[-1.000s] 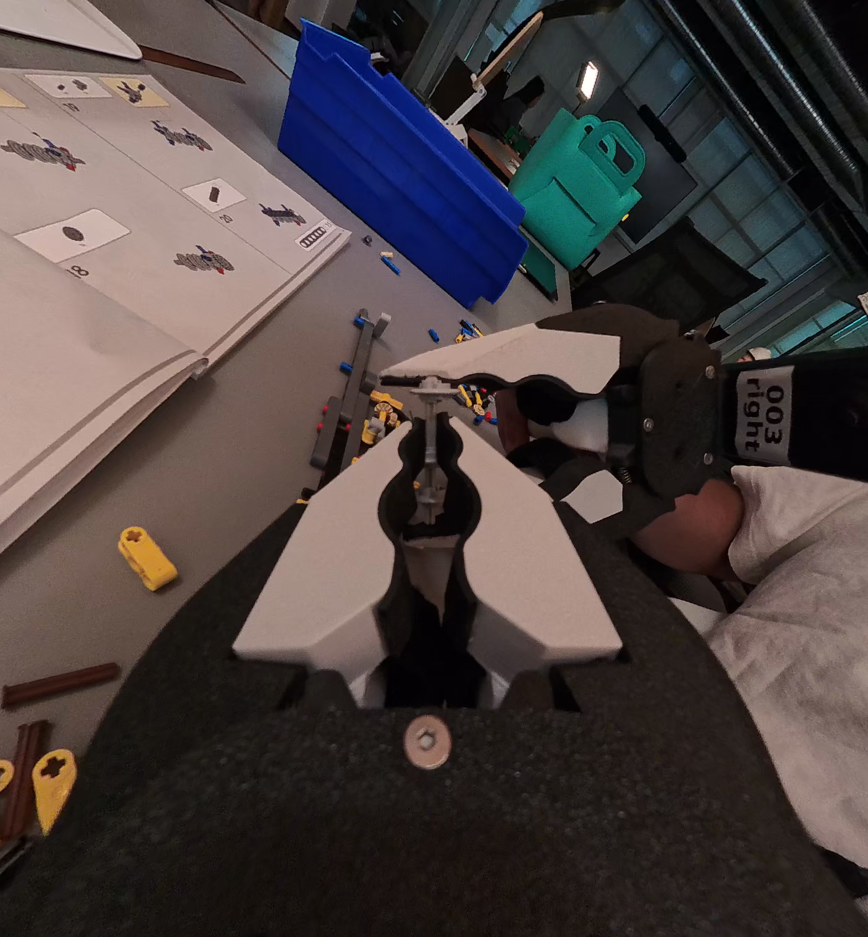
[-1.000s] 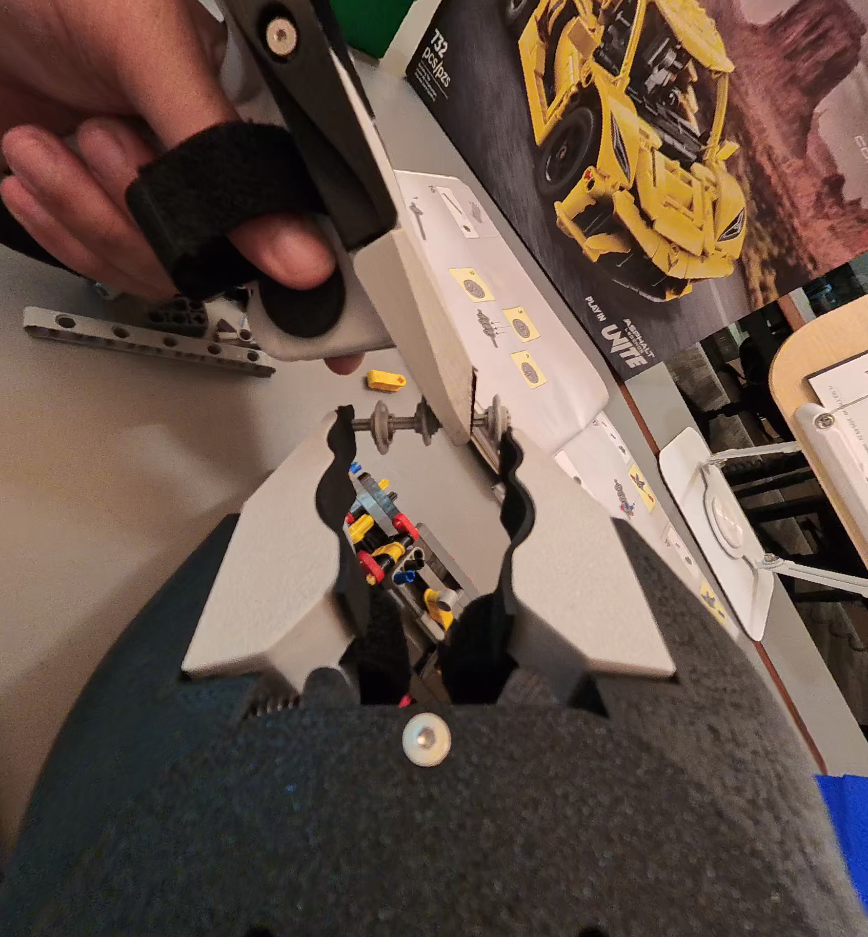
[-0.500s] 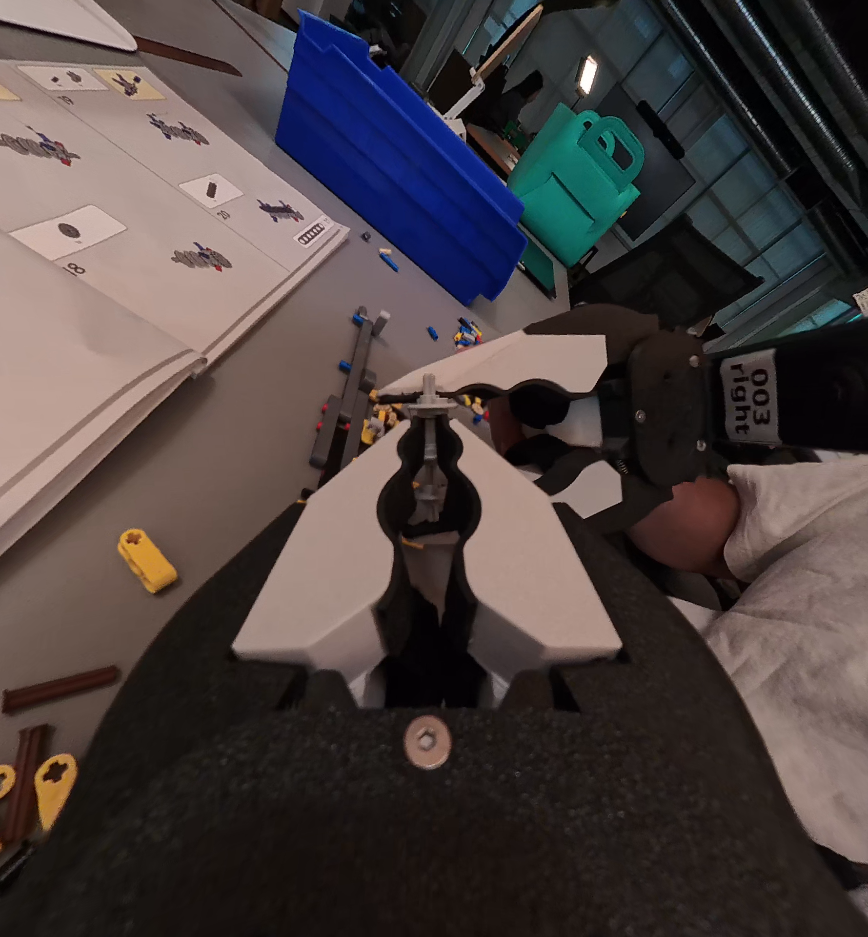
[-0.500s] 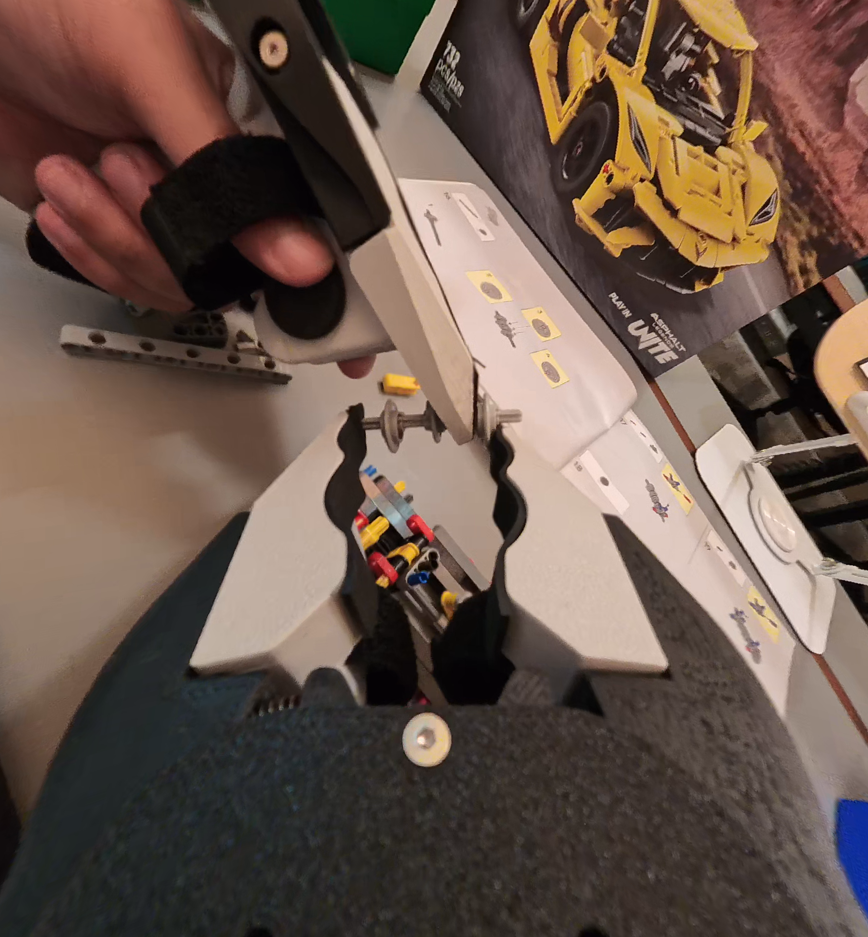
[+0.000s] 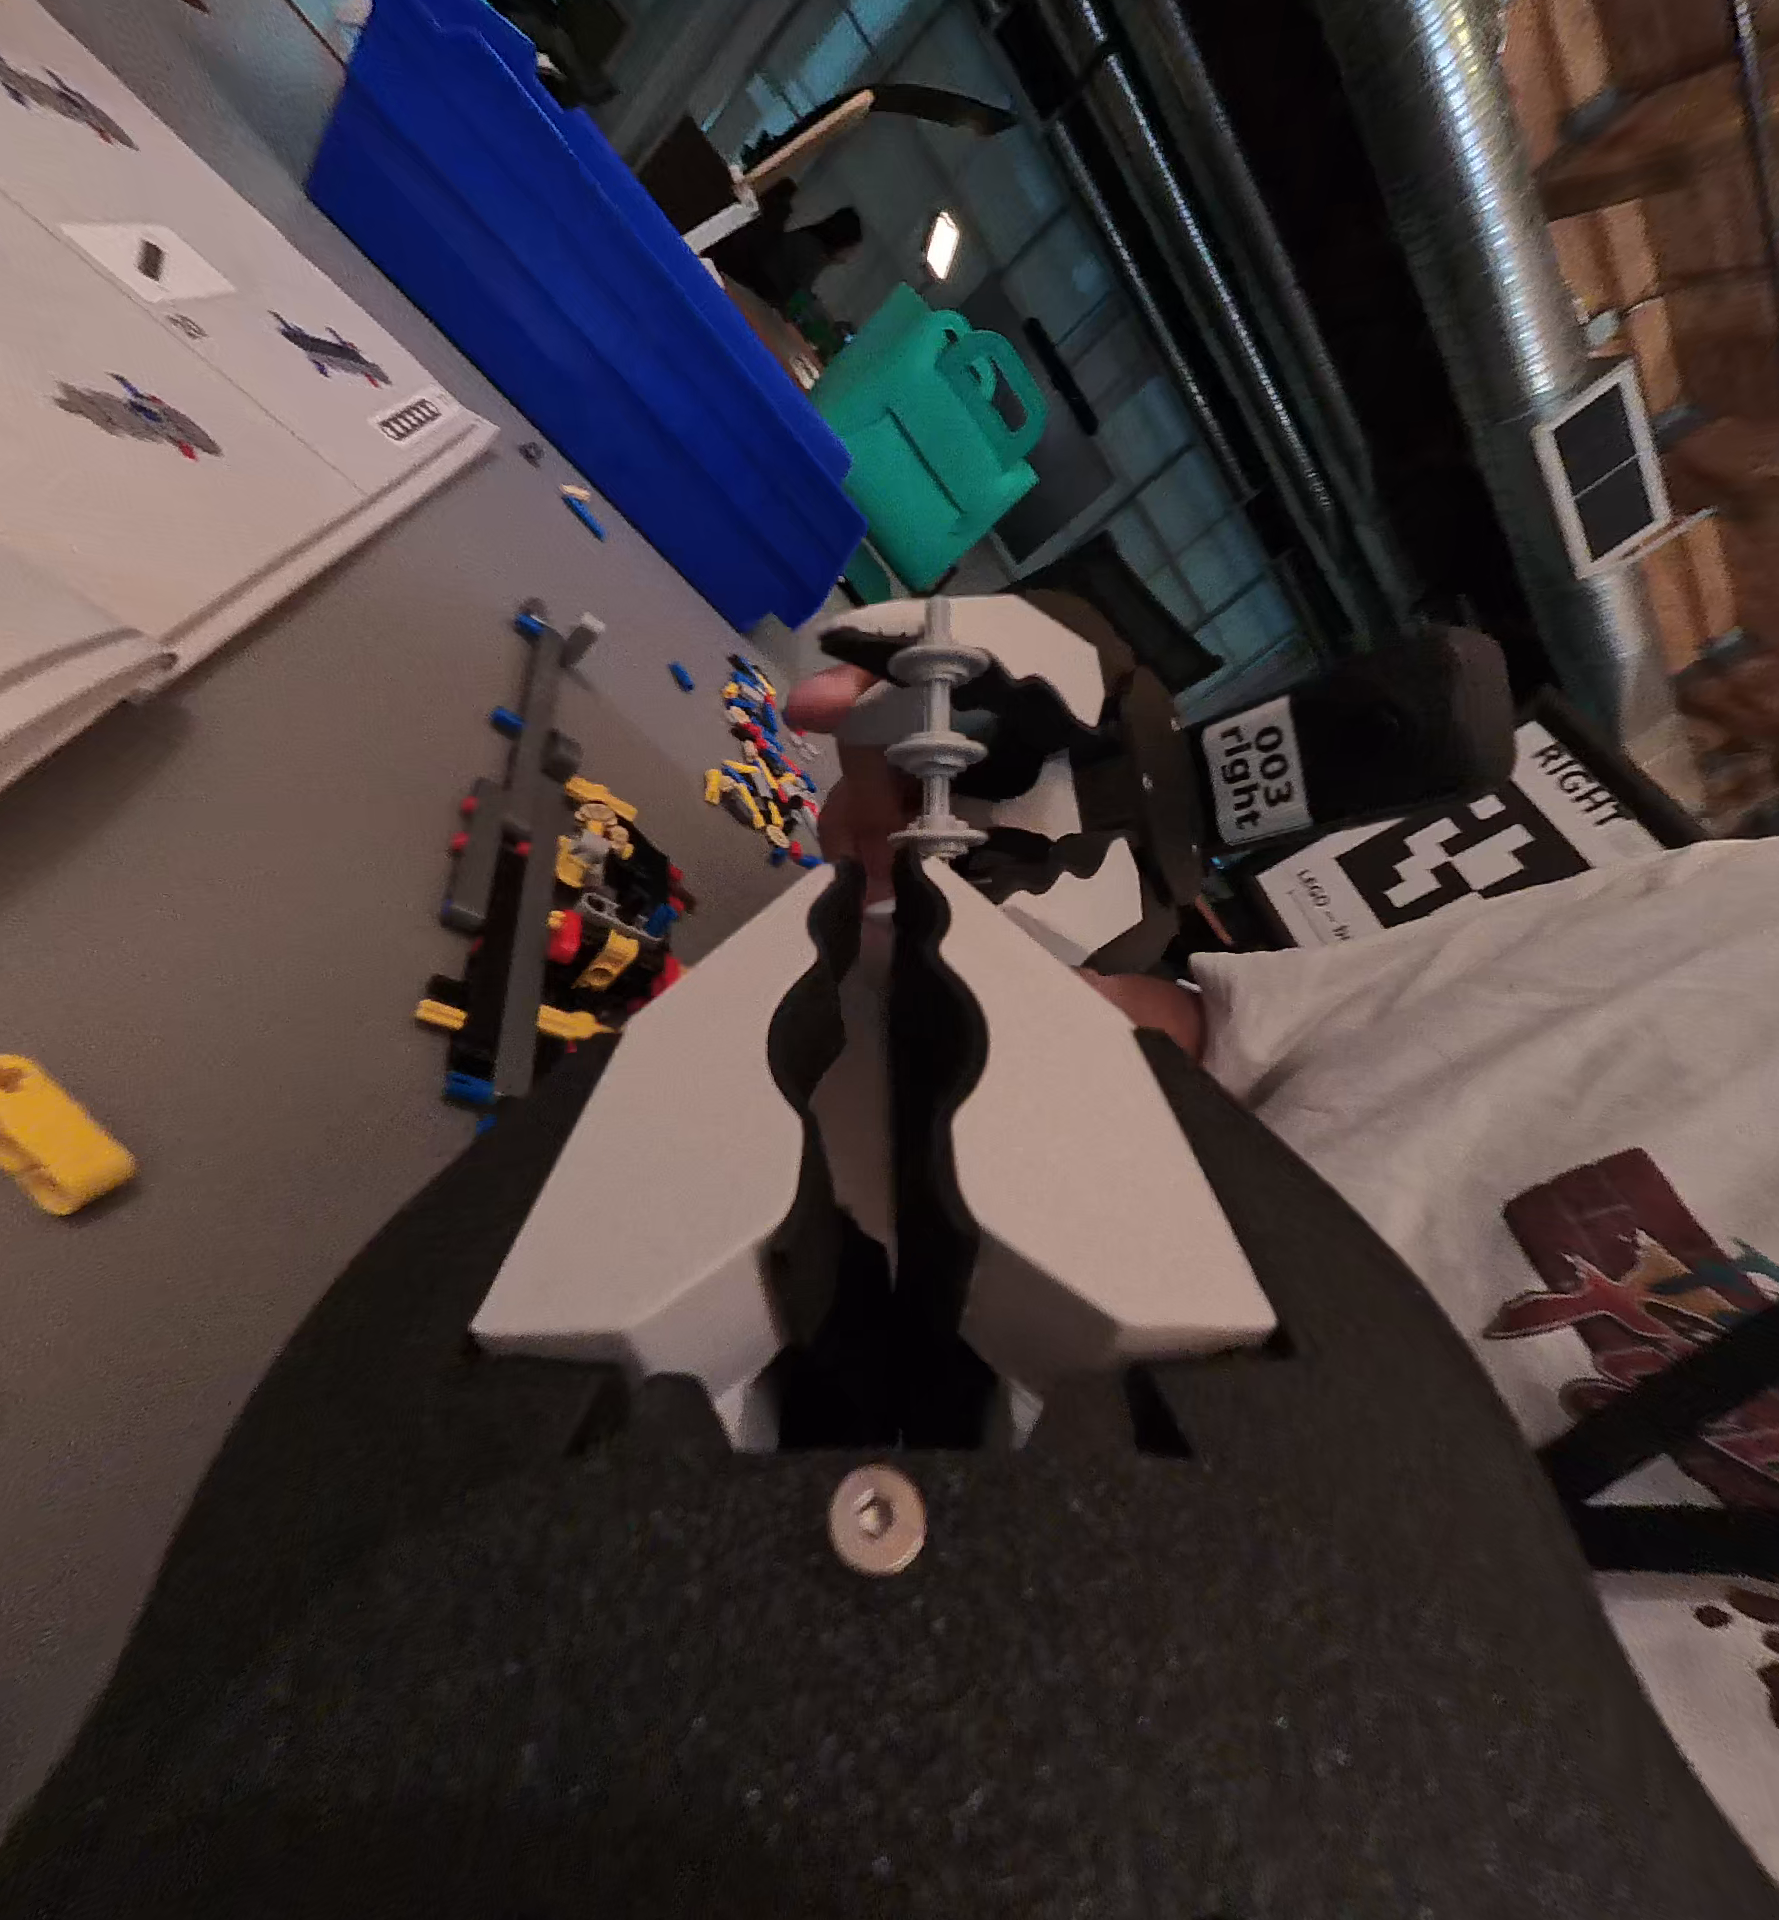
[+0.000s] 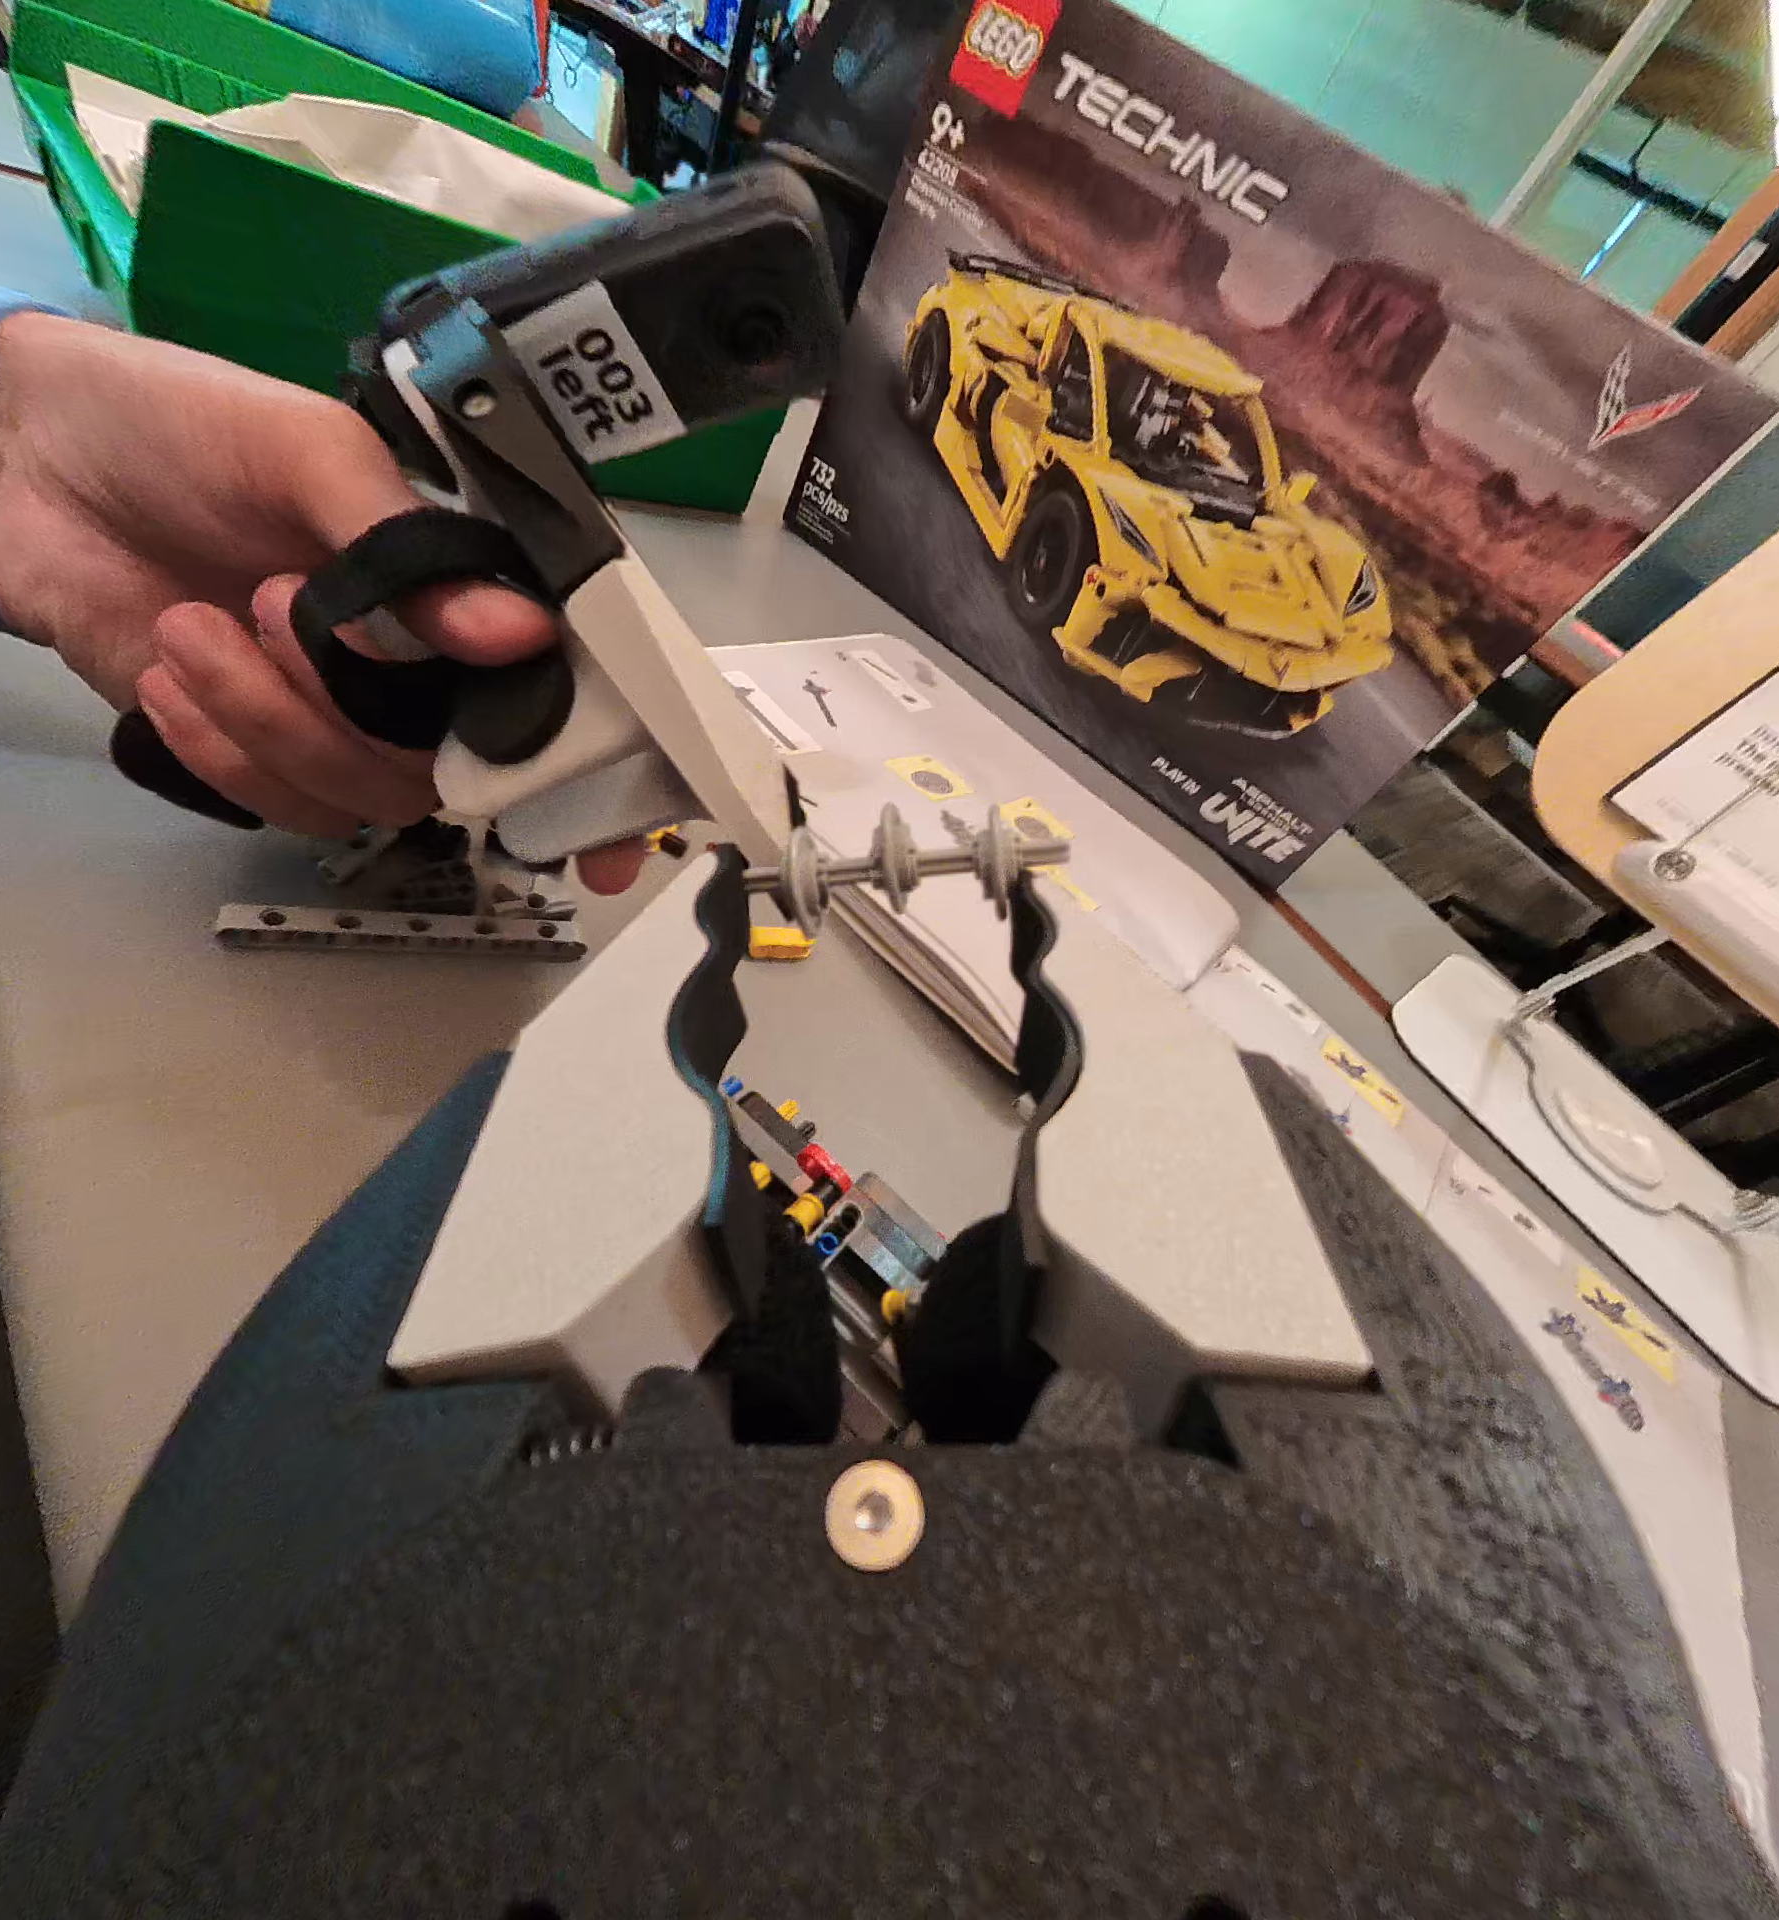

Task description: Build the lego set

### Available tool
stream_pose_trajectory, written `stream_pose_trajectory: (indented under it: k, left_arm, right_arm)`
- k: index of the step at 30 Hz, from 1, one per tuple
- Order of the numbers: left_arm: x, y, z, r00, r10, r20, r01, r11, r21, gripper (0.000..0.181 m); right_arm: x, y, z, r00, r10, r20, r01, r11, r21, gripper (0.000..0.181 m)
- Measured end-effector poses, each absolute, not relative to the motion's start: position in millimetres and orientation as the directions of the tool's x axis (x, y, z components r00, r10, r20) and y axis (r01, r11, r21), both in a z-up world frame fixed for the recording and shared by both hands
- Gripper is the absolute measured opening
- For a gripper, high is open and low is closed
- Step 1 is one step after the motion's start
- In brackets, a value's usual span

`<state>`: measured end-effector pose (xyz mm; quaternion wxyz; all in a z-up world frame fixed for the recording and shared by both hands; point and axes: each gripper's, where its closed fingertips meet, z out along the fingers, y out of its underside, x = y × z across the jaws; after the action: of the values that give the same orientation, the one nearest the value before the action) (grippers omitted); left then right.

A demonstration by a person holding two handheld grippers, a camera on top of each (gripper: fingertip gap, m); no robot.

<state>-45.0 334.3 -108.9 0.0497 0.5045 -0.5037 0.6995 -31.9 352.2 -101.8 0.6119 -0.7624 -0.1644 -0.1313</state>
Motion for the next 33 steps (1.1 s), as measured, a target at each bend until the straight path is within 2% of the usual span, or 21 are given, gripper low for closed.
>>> stream_pose_trajectory:
  k: [6, 10, 14, 21, 30, 33]
  left_arm:
    - [-58, 334, -88, -0.522, -0.184, 0.833, -0.634, -0.57, -0.523, 0.009]
    - [-59, 329, -90, -0.545, -0.24, 0.804, -0.618, -0.533, -0.578, 0.011]
    - [-59, 327, -100, -0.54, -0.328, 0.775, -0.617, -0.473, -0.63, 0.003]
    - [-62, 324, -103, -0.554, -0.345, 0.758, -0.623, -0.433, -0.652, 0.004]
    - [-62, 323, -106, -0.6, -0.45, 0.662, -0.557, -0.359, -0.749, 0.001]
    - [-61, 325, -111, -0.577, -0.455, 0.678, -0.575, -0.364, -0.733, 0.001]
  right_arm:
    - [-33, 348, -88, 0.892, 0.078, 0.445, 0.452, -0.119, -0.884, 0.05]
    - [-35, 349, -98, 0.875, 0.108, 0.473, 0.484, -0.147, -0.862, 0.05]
    - [-40, 349, -99, 0.864, 0.122, 0.489, 0.503, -0.139, -0.853, 0.05]
    - [-44, 349, -100, 0.873, 0.154, 0.462, 0.482, -0.133, -0.866, 0.05]
    - [-46, 349, -104, 0.872, 0.177, 0.456, 0.48, -0.134, -0.867, 0.05]
    - [-44, 350, -111, 0.865, 0.179, 0.469, 0.497, -0.173, -0.85, 0.049]
